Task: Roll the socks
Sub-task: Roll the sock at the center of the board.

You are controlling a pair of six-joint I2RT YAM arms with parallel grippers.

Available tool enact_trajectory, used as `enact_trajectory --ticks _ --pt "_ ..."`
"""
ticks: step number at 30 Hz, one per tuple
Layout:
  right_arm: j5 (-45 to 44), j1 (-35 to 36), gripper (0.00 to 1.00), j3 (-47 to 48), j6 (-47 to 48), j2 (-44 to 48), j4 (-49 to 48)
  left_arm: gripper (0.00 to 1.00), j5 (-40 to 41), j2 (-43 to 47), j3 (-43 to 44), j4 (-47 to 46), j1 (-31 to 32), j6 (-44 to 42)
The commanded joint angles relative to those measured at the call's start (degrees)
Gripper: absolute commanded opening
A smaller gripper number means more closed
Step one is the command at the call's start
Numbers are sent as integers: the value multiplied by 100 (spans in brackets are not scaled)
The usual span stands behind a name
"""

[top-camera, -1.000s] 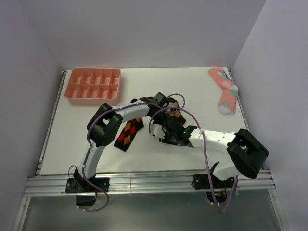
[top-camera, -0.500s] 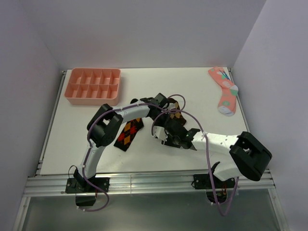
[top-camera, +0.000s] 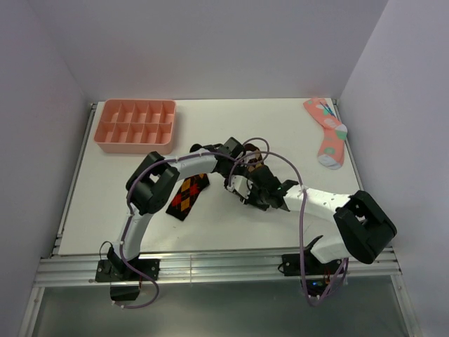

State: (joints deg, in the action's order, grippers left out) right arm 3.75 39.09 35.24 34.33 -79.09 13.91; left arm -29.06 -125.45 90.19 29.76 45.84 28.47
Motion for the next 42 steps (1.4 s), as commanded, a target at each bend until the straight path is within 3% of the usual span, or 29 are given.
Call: enact_trajectory --ticks 1,10,16,25,28,35,42 --pt "406 -349 32 123 -128 34 340 0 111 73 -335 -119 30 202" --pt "1514 -1332 27 360 21 -141 911 5 181 661 -1363 -1638 -41 1449" --pt "2427 -1869 26 816 381 -502 1605 9 655 1189 -2216 -2921 -23 2354" --pt "3422 -2511 24 1704 1119 -1565 2880 13 1683 1681 -3253 -4758 153 2892" --pt "3554 -2634 24 1915 1287 -1916 3196 15 1921 1699 -3368 -5207 170 2787" --pt "3633 -2863 24 2206 1577 -2277 3670 35 2861 1664 -3649 -6191 329 1961" --pt "3519 -3021 24 2469 1665 -2462 4198 41 2354 1488 -3983 -7940 399 1085"
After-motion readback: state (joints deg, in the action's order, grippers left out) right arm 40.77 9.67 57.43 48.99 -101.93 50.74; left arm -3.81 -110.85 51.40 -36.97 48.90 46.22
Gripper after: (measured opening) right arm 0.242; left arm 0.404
